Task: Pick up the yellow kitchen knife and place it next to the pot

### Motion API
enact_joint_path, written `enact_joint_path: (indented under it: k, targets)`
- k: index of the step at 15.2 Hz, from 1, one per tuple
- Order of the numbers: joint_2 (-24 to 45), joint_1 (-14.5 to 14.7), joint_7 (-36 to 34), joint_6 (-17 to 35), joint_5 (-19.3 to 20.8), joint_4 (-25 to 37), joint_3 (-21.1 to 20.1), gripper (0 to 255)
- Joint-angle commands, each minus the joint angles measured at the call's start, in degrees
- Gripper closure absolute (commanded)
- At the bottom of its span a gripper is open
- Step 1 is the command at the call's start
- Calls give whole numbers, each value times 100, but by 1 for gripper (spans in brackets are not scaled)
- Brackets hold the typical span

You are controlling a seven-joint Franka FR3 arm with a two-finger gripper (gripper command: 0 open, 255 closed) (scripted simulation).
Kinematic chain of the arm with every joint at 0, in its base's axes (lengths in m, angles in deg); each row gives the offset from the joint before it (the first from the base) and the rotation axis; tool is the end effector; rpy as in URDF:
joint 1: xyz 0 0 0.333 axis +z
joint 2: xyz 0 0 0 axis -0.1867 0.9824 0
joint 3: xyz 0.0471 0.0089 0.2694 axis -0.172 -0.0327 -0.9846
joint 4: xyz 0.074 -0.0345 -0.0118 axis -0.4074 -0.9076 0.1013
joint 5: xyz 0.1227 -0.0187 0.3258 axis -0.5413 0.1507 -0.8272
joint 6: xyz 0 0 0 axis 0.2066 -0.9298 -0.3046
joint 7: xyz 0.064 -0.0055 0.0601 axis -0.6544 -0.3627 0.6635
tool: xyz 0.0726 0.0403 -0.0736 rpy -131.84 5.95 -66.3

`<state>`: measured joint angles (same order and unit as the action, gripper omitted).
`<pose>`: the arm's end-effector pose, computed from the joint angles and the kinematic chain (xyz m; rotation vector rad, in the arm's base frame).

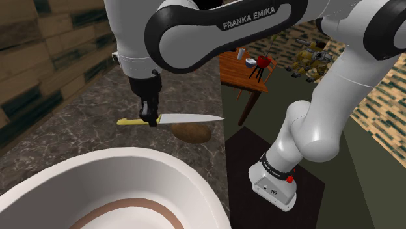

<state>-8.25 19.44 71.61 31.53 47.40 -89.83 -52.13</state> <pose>0.3442 0.3592 0.3988 2.7670 1.1821 -0.2019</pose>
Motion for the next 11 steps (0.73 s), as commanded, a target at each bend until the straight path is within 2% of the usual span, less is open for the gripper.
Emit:
enact_joint_path:
  k: [1, 11]
  targets:
    - [56, 1, -20, 159, 20, -103, 1, 255]
    - [390, 13, -143, 881, 149, -511, 7, 255]
